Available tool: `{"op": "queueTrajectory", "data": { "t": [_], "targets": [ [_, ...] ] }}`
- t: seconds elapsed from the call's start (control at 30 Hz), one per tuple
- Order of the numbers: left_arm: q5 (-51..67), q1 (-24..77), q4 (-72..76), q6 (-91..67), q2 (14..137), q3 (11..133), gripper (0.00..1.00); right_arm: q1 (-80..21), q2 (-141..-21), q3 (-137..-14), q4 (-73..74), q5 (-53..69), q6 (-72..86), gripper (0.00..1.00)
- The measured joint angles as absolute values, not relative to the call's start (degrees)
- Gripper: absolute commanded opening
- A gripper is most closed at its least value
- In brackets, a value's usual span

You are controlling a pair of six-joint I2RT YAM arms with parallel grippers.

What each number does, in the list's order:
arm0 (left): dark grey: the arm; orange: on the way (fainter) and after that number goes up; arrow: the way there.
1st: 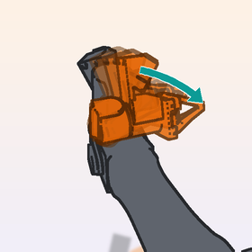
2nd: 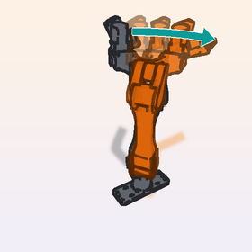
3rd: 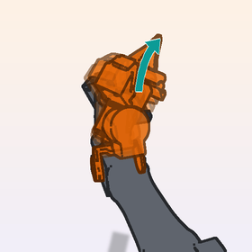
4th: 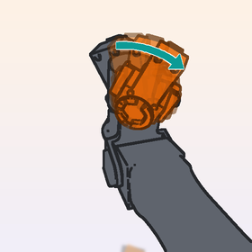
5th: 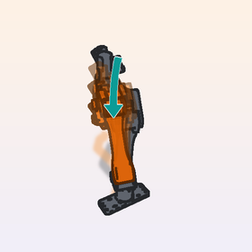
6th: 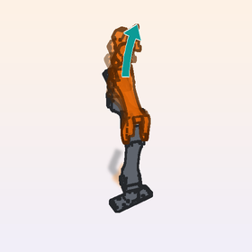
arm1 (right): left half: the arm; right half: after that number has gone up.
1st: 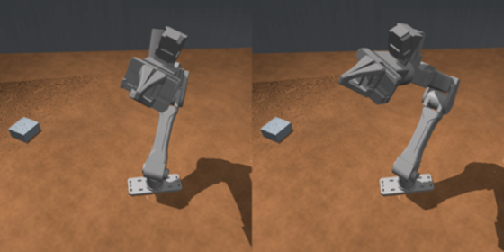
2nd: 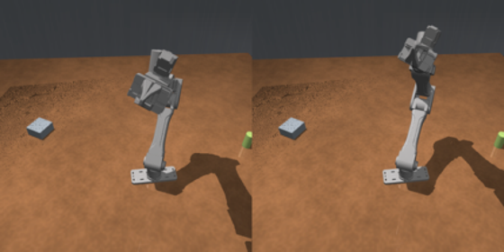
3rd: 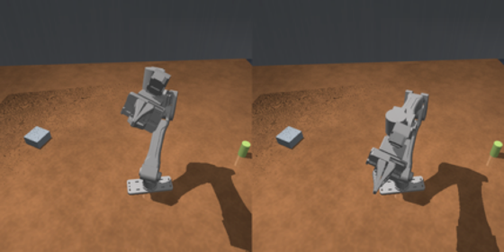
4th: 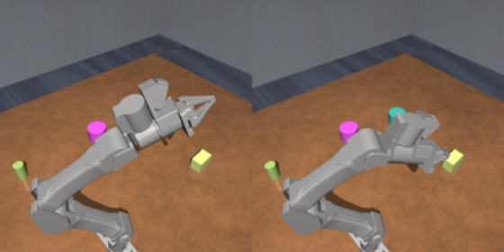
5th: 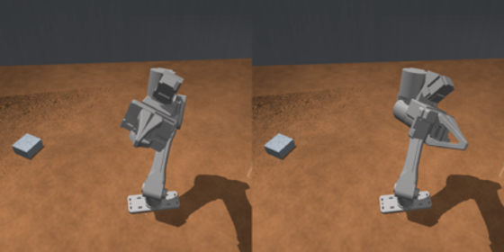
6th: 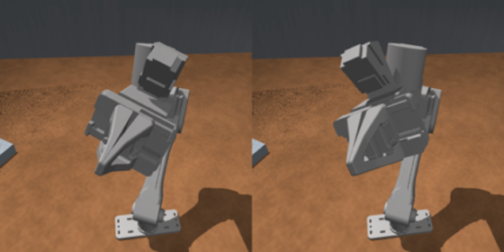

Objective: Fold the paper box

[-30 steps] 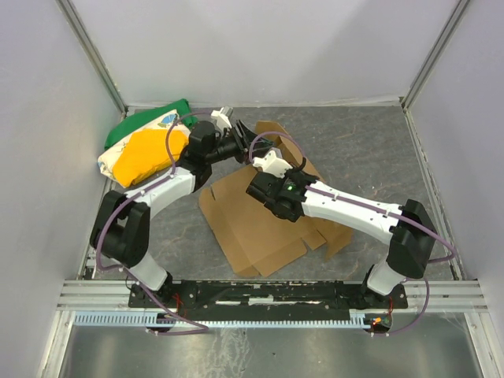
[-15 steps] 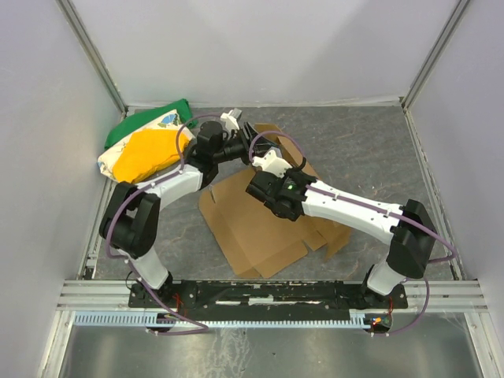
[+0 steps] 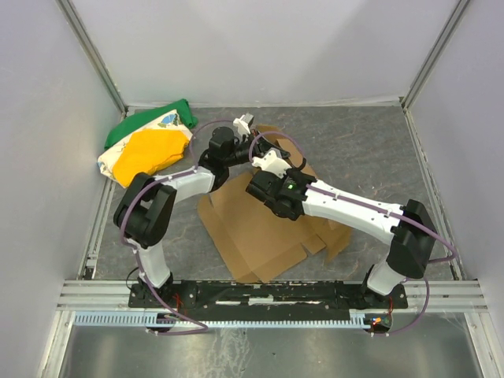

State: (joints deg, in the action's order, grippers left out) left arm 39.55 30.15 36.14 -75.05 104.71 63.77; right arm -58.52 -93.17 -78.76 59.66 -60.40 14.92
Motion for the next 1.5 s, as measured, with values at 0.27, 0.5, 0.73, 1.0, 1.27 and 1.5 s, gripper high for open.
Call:
{"op": "queueTrajectory", "data": {
  "t": [0.27,0.5,0.73,1.0,1.27,1.5],
  "targets": [
    [39.59,30.2,45.06,-79.77,106.41,59.55,0.03,-58.52,-90.89,-78.98,60.9,-55.13,18.22,0.48],
    [40.07,30.44,54.94,-84.42,107.79,56.38,0.03,-58.35,-79.5,-79.31,64.38,-46.92,22.37,0.01],
    [43.94,32.4,61.87,-86.96,108.53,55.96,0.03,-58.24,-71.37,-80.42,70.28,-40.1,31.0,0.2],
    [42.92,31.03,66.11,-87.68,113.01,54.06,0.03,-58.02,-60.1,-75.42,73.08,-37.78,37.98,0.64],
    [42.04,30.13,61.76,-85.27,113.95,55.92,0.03,-57.98,-60.34,-74.65,74.06,-38.13,39.46,0.02],
    [42.06,30.13,60.4,-84.07,113.95,56.77,0.03,-57.3,-63.22,-74.65,77.38,-40.45,44.47,0.01]
  ]
}}
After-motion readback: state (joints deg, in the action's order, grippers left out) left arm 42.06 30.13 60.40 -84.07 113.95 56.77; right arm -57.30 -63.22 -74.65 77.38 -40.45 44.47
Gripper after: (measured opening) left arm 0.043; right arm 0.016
